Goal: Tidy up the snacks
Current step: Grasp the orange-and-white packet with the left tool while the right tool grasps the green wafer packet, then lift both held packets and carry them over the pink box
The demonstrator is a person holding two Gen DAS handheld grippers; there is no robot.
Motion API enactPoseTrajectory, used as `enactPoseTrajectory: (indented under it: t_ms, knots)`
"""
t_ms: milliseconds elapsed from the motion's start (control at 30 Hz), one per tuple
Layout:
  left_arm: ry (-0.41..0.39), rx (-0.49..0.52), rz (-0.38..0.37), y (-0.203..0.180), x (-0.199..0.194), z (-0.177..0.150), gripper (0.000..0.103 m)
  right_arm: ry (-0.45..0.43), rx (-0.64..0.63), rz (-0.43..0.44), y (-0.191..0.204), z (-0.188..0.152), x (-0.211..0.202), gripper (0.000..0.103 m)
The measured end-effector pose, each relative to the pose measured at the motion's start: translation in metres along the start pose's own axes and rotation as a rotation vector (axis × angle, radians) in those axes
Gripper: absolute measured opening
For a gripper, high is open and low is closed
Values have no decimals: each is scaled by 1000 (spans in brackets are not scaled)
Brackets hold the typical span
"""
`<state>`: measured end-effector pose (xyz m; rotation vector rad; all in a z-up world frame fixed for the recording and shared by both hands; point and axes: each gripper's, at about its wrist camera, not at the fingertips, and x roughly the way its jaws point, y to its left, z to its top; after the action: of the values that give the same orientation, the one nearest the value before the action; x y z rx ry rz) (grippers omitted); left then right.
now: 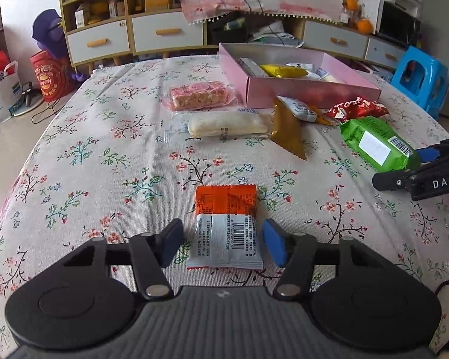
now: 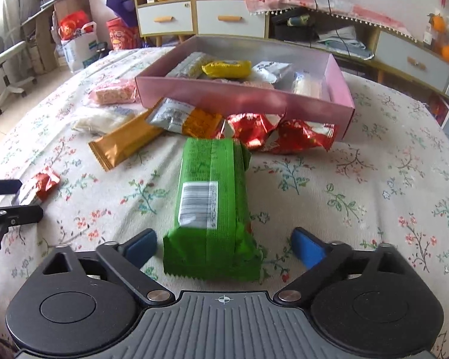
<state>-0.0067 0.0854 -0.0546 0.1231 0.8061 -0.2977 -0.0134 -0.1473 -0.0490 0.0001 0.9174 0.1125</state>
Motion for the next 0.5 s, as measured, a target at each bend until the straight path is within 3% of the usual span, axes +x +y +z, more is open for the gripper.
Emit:
enactPoseTrajectory:
  t_ms: [100, 200, 500]
  knots:
    - [3, 6, -2, -1, 0, 2, 43, -12, 12, 12, -1, 4, -2, 76]
    - [6, 14, -4, -2, 0, 3, 39, -9, 14, 25, -1, 8, -2, 52]
    - [43, -45, -40, 3, 0, 12, 35, 11, 65, 78, -5, 20, -13, 47]
